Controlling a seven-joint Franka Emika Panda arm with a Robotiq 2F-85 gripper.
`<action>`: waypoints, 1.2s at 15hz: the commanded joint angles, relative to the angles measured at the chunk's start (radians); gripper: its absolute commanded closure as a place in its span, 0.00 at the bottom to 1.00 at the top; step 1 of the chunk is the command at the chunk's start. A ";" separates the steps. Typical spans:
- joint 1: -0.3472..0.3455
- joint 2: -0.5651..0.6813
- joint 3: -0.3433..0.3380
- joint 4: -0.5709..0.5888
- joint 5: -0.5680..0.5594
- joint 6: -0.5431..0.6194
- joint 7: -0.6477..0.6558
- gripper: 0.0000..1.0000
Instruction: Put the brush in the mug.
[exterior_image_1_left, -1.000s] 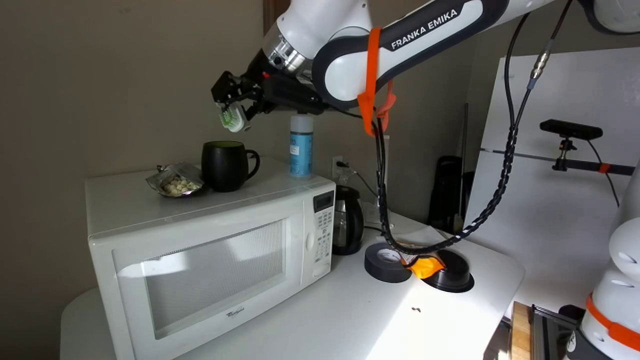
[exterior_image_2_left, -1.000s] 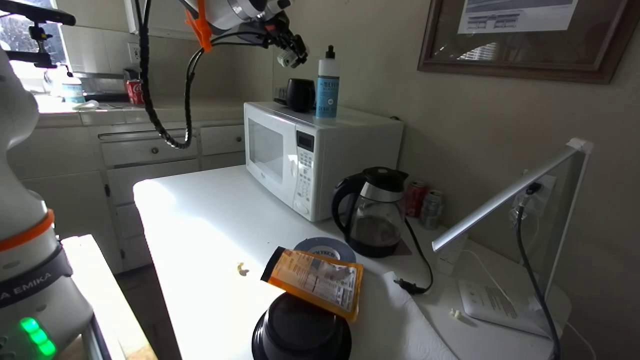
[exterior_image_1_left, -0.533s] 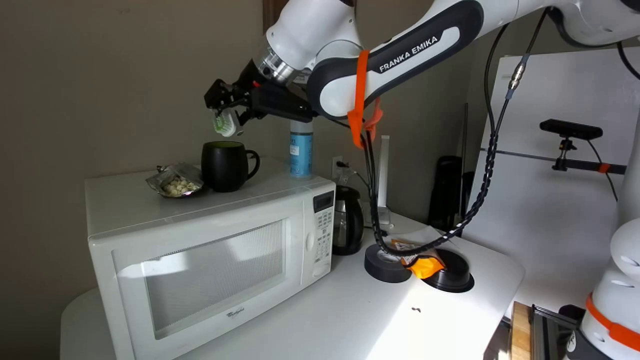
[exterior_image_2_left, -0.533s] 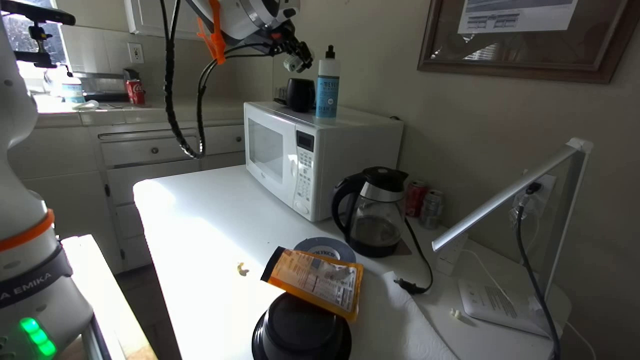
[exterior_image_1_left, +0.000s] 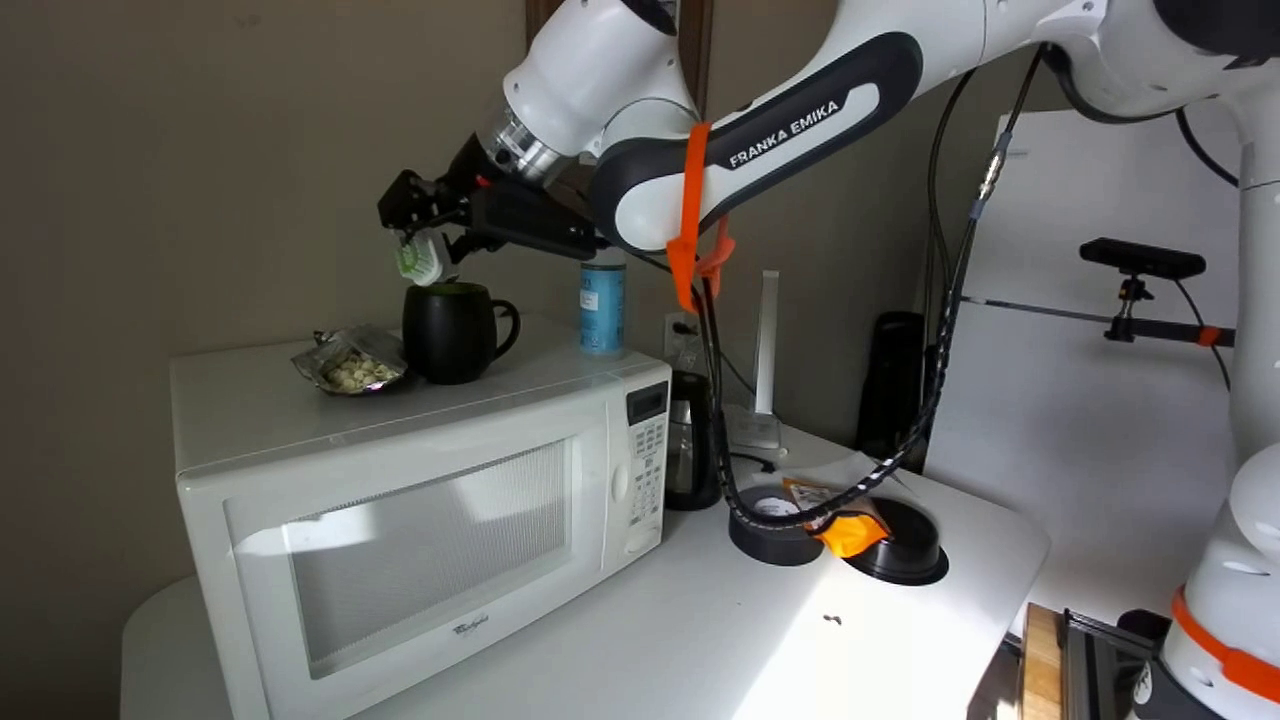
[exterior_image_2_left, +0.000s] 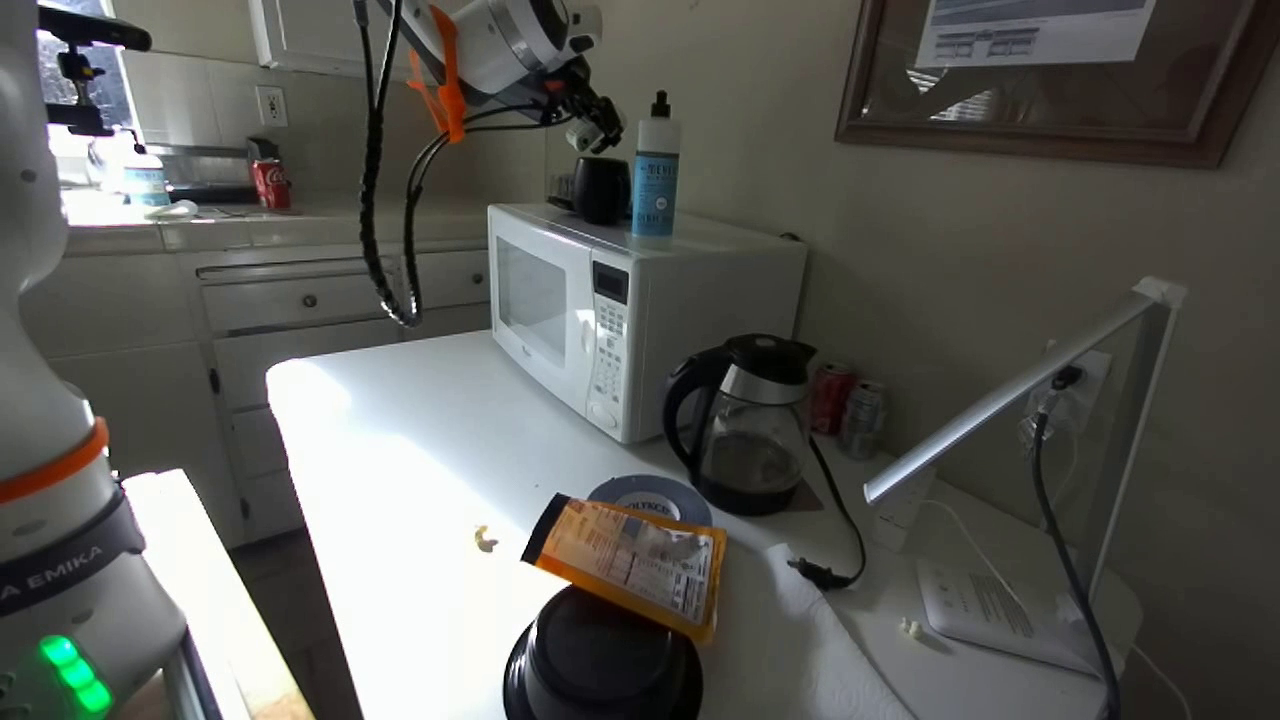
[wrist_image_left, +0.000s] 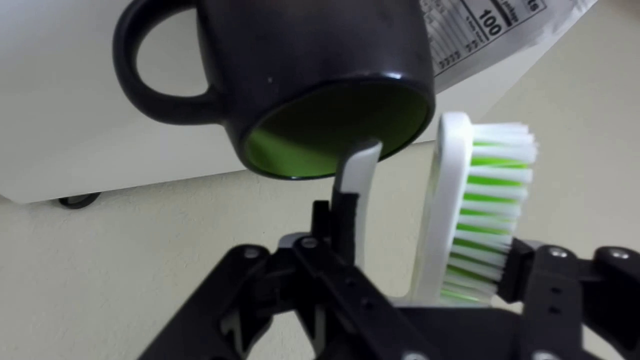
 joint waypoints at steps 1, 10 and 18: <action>0.025 0.025 -0.020 0.030 -0.032 -0.030 0.046 0.63; 0.021 0.012 -0.039 0.016 -0.013 -0.052 0.060 0.13; 0.023 -0.020 -0.053 0.007 -0.030 -0.047 0.132 0.00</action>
